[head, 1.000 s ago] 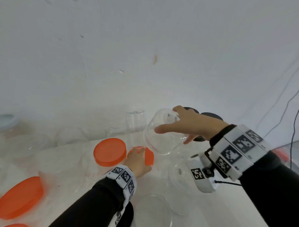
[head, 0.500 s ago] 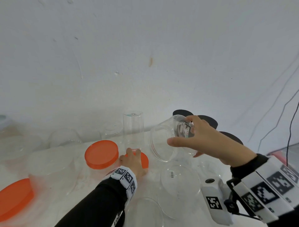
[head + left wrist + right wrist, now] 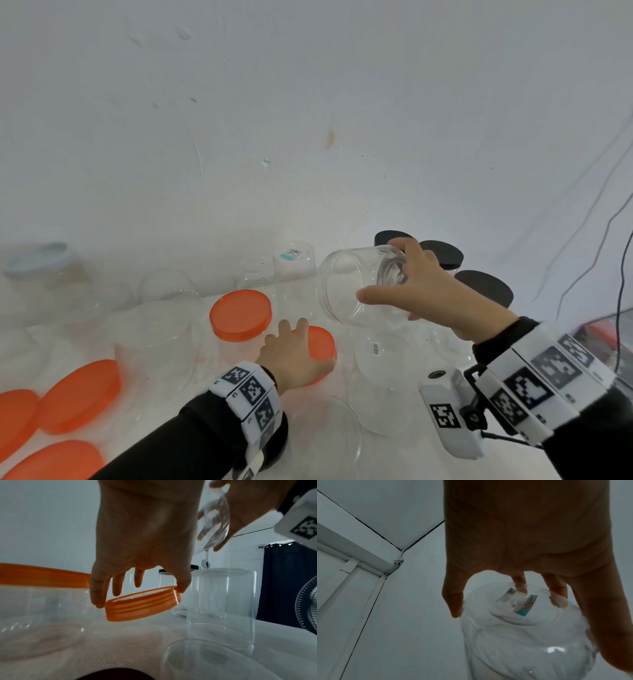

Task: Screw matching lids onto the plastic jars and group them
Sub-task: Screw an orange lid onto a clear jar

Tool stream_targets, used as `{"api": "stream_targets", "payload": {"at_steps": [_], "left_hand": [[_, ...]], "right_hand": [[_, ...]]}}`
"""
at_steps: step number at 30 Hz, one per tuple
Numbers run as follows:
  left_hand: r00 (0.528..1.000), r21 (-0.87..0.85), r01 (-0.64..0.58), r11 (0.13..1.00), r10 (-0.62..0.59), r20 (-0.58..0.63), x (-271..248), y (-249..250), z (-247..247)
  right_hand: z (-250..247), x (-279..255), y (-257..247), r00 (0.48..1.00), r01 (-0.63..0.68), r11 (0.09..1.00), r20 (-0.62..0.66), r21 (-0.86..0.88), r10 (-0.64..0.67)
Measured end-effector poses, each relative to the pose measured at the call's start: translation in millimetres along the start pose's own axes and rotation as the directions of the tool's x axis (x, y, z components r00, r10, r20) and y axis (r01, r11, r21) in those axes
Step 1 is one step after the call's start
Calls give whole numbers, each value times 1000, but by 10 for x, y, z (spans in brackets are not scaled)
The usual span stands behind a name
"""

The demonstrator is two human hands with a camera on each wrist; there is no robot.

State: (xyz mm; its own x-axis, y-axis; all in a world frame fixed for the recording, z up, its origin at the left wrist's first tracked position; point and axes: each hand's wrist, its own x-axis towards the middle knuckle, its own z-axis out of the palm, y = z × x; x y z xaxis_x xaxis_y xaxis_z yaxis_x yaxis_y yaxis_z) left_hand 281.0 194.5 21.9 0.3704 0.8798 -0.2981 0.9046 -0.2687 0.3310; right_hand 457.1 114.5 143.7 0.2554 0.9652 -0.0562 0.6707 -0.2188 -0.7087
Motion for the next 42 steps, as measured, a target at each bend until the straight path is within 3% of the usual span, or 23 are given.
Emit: {"api": "stream_targets", "payload": {"at_steps": [11,20,24,31,42], "left_hand": [[990,-137,-33,990,13,-139,-644,-617,-299],[968,-285,86,955,-148,-204,-1187,-1387,-536],[948,-487,108,866,-237,-211,-1386,-1693,-632],[941,-763,54,644,-288,-177,-1670,-2084,-676],[938,-743,6,669,-262,-228,-1888,-2188,-634]], "right_hand": [[371,-201,-206,998,56,998,-2,33,-56],[941,-331,-384,993,92,994,65,54,-95],[1284,-429,-446,986,106,994,127,14,-107],[1897,-516,-534,916,106,990,397,-96,-60],[2450,-574,-539,826,244,968,536,-59,-175]]}}
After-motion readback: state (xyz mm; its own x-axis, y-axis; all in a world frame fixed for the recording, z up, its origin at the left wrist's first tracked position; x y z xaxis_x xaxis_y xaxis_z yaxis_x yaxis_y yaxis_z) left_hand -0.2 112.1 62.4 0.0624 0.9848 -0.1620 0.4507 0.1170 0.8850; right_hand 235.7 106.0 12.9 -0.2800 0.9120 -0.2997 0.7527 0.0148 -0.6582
